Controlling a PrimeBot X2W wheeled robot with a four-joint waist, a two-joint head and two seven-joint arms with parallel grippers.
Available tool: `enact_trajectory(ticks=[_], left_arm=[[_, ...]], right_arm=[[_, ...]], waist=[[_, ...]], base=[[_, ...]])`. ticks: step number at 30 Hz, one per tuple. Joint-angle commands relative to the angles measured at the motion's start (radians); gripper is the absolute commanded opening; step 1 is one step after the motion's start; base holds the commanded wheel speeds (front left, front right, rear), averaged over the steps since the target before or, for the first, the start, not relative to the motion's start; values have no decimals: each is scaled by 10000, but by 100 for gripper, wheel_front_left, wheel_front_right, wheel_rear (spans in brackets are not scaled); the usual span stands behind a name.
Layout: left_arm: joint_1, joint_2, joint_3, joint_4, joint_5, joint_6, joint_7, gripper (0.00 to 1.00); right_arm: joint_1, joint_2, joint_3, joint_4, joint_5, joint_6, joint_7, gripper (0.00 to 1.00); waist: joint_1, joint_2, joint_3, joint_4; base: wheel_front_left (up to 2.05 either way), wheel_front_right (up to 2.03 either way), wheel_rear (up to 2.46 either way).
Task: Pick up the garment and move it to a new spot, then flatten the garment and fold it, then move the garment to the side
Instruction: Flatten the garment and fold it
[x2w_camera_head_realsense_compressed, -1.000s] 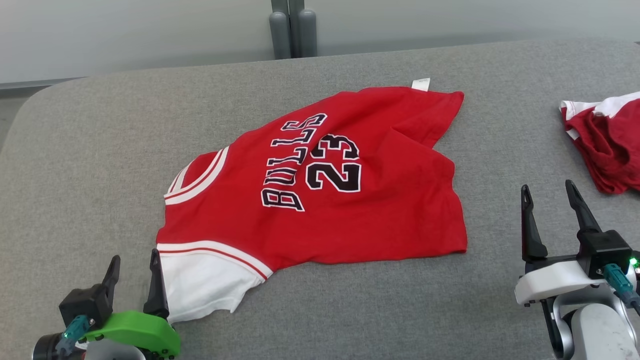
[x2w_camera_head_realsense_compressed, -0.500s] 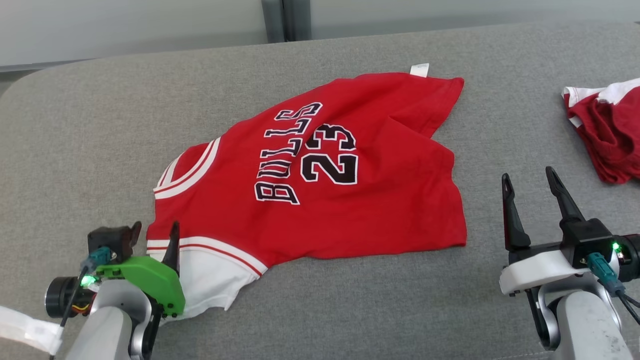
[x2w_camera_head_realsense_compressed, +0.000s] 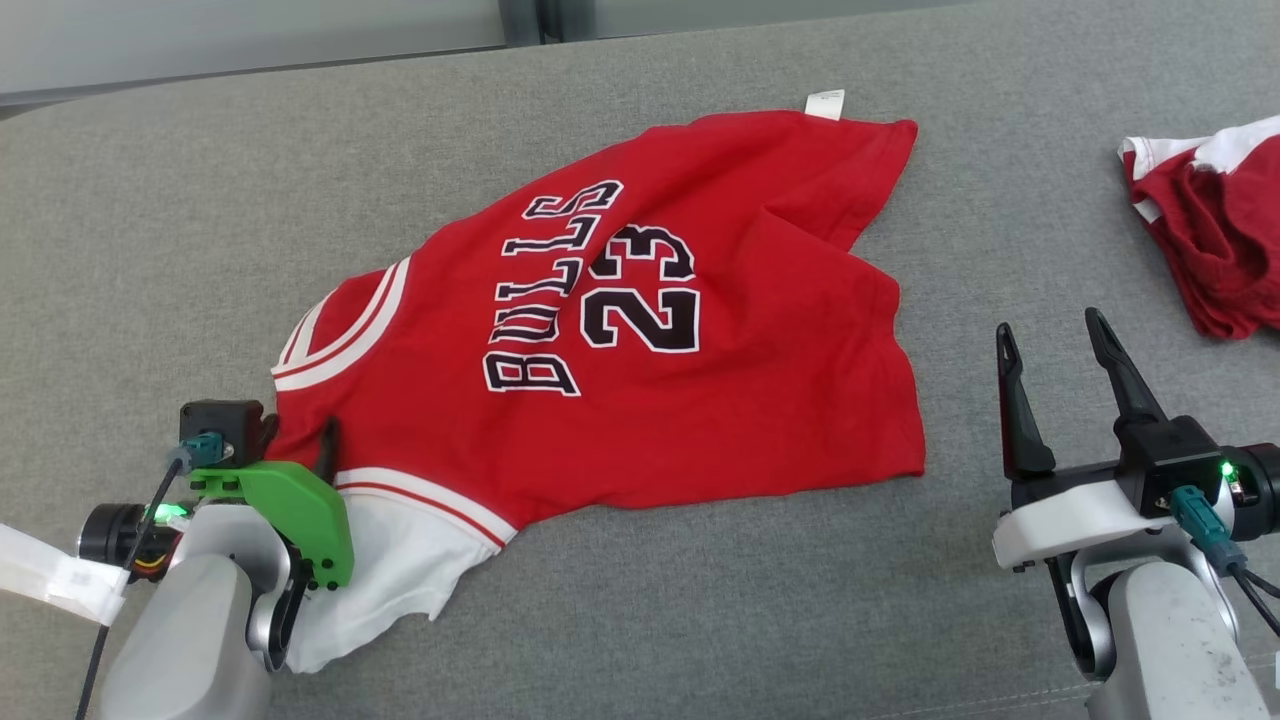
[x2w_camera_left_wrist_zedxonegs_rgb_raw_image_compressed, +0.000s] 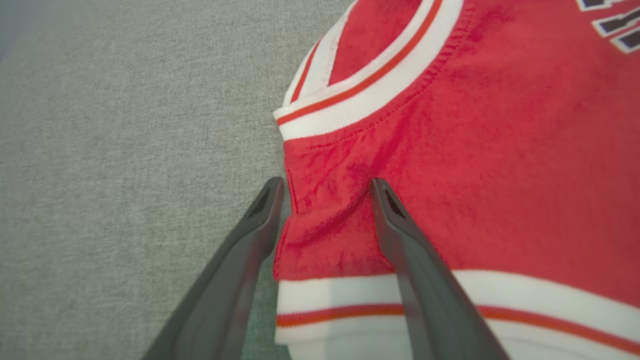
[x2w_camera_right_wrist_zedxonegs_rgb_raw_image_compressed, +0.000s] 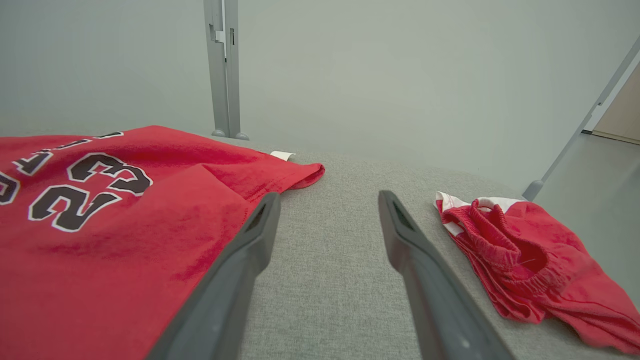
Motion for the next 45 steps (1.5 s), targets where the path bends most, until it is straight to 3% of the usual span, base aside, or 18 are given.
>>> enact_trajectory(ticks=[1, 13, 20, 21, 22, 23, 24, 29, 34, 45], left_arm=[[-229, 70, 32, 62, 71, 54, -247, 0], [-1248, 204, 402, 519, 123, 468, -2065, 0], [-1572, 106, 526, 742, 111, 622, -2896, 0], [-1554, 90, 536, 788, 91, 605, -2947, 6], [-1506, 60, 551, 848, 44, 569, -2996, 30], [-1457, 28, 582, 867, -12, 529, -3054, 57], [-1403, 4, 601, 876, -51, 526, -3089, 100], [-984, -98, 873, 486, -209, 527, -3233, 100], [-84, -217, 1350, -1019, -77, 608, -3246, 100], [2682, -938, 1698, -3763, 490, 593, -3244, 100]], right_arm=[[-142, -2, -30, -36, -1, -15, -47, 100], [-388, -4, -297, -38, 78, -15, -47, 100], [-517, -5, -1053, -204, 159, -15, -47, 100], [-518, -3, -1158, -222, 151, -15, -47, 100], [-512, -3, -1268, -251, 130, -15, -47, 100], [-490, -2, -1372, -264, 130, -15, -47, 100], [-471, -3, -1454, -285, 136, -15, -47, 100], [-329, -5, -1814, -409, 319, -15, -47, 100], [-100, -2, -1900, -563, 631, -15, -47, 100], [698, -5, -675, -217, 1363, -15, -47, 100]], waist=[[0, 0, 71, -3], [0, 0, 309, 39], [0, 0, 332, 9], [0, 0, 322, 8], [0, 0, 305, 4], [0, 0, 285, -1], [0, 0, 265, -4], [0, 0, 83, 24], [0, 0, -269, 142], [0, 0, -1579, 587]], base=[[0, 0, 0], [0, 0, 0], [0, 0, 0], [0, 0, 0], [0, 0, 0], [0, 0, 0], [0, 0, 0], [0, 0, 0], [0, 0, 0], [0, 0, 0]])
